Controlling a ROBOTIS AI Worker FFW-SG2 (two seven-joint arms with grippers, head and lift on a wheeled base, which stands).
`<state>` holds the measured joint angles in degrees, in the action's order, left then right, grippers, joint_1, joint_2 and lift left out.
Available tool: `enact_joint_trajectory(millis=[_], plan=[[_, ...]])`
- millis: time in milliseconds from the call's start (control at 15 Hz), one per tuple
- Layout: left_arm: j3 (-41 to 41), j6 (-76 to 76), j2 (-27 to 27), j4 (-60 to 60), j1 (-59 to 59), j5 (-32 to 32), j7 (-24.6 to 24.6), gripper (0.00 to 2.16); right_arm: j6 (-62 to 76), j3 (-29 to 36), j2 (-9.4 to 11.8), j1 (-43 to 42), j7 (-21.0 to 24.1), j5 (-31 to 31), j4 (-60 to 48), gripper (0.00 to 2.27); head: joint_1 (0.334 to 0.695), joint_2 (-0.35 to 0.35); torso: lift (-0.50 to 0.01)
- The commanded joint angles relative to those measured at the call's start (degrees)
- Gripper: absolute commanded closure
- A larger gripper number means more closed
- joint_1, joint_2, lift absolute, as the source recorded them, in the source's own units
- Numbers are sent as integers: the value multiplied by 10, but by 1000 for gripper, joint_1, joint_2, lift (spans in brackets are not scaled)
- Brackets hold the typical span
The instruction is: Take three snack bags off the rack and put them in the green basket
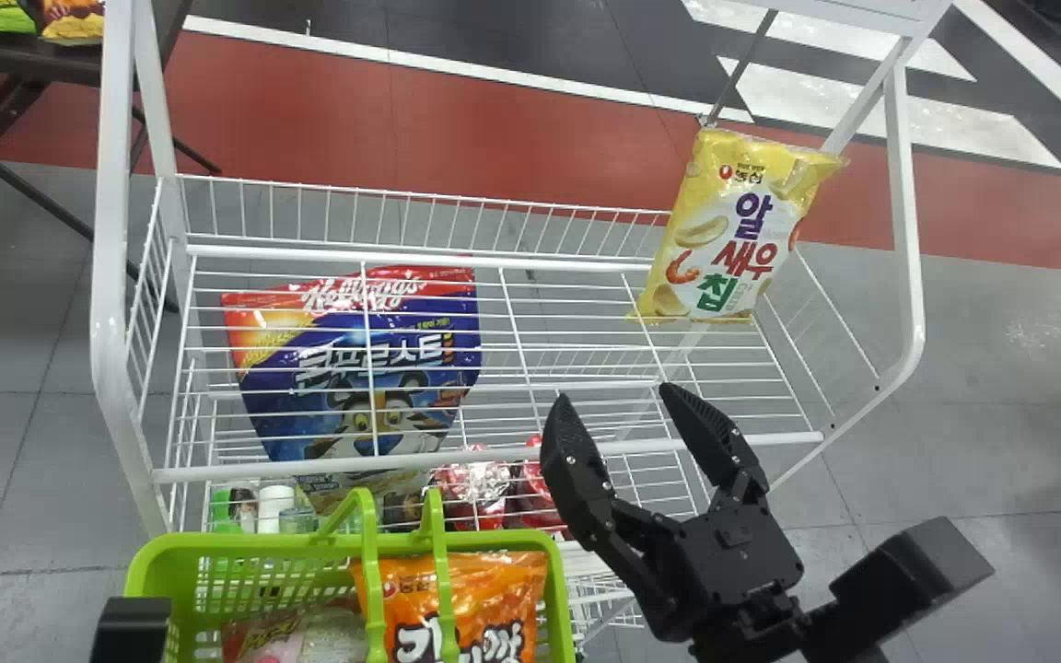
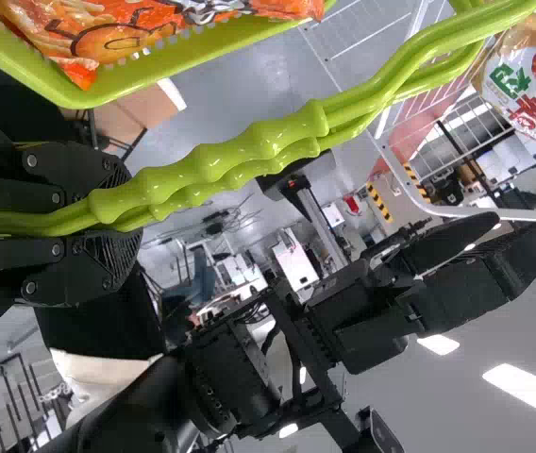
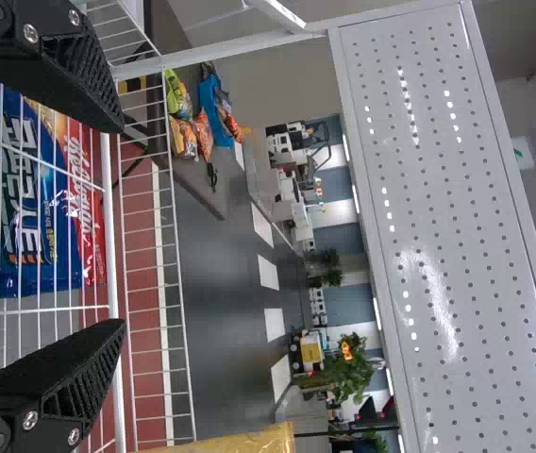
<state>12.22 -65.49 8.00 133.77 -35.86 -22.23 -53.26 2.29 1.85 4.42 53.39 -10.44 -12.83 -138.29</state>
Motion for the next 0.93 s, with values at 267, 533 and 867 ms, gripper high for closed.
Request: enact_joint_trajectory(millis=[267, 533, 867], plan=[[-1, 0, 2, 1, 0, 0, 0, 1231, 4, 3, 1, 0, 0, 0, 3, 87, 695, -350, -22], [-3, 1, 4, 3, -1, -1, 0, 1231, 7, 7, 1, 1, -1, 0, 1, 87, 695, -350, -22], [-3, 1, 4, 2, -1, -1, 0, 1231, 13, 7, 1, 2, -2, 0, 2, 87, 695, -350, -22]])
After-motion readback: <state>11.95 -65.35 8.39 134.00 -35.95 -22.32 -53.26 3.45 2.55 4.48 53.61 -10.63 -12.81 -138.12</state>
